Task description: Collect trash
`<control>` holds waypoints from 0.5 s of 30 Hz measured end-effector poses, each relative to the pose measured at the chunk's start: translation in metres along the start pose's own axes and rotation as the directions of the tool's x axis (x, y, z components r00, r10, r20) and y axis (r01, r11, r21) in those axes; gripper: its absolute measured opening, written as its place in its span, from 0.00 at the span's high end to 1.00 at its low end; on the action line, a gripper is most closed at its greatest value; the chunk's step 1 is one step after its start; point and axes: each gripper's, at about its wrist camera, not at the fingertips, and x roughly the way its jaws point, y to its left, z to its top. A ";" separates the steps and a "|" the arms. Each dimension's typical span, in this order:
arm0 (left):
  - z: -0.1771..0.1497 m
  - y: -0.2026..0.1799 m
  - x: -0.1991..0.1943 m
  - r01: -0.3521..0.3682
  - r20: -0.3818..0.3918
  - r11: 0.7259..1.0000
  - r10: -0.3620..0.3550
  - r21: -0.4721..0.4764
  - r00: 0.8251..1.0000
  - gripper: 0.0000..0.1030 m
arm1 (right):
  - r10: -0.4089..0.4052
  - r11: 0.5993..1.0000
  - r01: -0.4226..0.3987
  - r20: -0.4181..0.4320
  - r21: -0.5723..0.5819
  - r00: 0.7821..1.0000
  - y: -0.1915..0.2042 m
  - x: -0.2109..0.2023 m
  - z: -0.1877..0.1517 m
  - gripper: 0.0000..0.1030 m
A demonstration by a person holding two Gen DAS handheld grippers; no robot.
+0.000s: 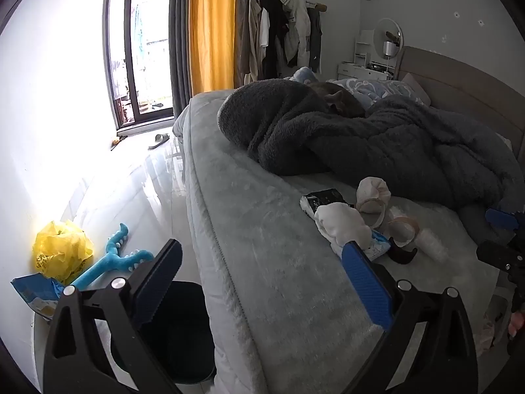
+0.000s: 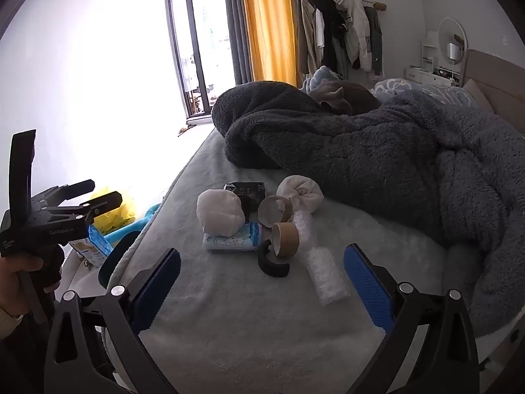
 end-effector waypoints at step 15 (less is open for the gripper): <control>-0.002 0.000 0.003 0.017 -0.021 1.000 -0.017 -0.010 1.000 0.04 | 0.000 1.000 0.000 0.004 0.012 1.000 0.000 0.000 0.001 0.03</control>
